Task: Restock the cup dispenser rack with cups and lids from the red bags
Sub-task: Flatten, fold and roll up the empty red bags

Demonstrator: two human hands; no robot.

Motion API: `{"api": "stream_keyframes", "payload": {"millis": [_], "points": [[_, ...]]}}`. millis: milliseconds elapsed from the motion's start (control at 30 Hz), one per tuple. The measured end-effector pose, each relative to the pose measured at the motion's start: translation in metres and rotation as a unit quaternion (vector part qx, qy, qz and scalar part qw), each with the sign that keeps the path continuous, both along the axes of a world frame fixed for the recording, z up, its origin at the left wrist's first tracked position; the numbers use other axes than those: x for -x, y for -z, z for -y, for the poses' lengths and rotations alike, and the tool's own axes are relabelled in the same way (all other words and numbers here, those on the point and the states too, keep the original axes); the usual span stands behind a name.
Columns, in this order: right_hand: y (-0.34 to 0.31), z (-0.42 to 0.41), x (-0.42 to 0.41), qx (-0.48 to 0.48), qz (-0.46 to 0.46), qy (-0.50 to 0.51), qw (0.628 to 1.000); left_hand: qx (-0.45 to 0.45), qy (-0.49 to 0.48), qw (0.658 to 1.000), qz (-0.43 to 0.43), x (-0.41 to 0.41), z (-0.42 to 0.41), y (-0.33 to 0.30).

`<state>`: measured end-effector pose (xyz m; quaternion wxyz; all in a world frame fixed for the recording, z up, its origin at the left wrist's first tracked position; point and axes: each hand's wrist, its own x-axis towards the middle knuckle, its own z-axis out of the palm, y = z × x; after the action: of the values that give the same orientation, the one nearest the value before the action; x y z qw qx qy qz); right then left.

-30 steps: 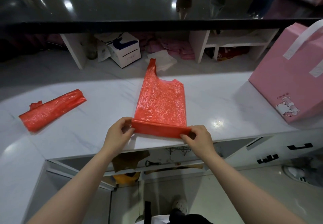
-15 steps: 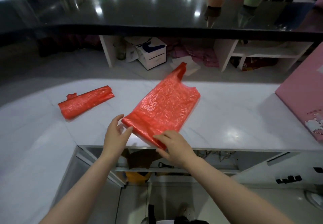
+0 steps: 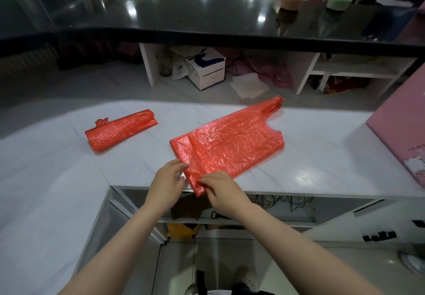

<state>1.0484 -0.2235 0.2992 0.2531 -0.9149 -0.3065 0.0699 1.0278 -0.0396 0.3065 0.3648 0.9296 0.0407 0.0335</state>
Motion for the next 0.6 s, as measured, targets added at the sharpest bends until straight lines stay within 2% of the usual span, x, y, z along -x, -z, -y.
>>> {"api": "stream_keyframes", "payload": {"millis": [133, 233, 300, 433, 600], "points": [[0.004, 0.008, 0.004, 0.054, 0.045, -0.008, 0.998, -0.061, 0.06, 0.996, -0.005, 0.006, -0.001, 0.0], [0.007, 0.021, 0.008, 0.024, 0.085, 0.035, 0.995, -0.096, 0.053, 0.993, 0.04, 0.008, -0.004, 0.0], [0.008, 0.032, 0.011, -0.028, 0.066, 0.081, 0.994, -0.119, 0.052, 0.99, 0.057, 0.005, -0.006, -0.001], [0.006, 0.054, 0.016, -0.125, -0.04, 0.158, 0.979, -0.139, 0.088, 0.985, 0.057, -0.011, -0.009, -0.004], [0.003, 0.069, 0.011, -0.223, -0.073, 0.236, 0.943, -0.115, 0.128, 0.985, -0.01, -0.031, -0.01, -0.004]]}}
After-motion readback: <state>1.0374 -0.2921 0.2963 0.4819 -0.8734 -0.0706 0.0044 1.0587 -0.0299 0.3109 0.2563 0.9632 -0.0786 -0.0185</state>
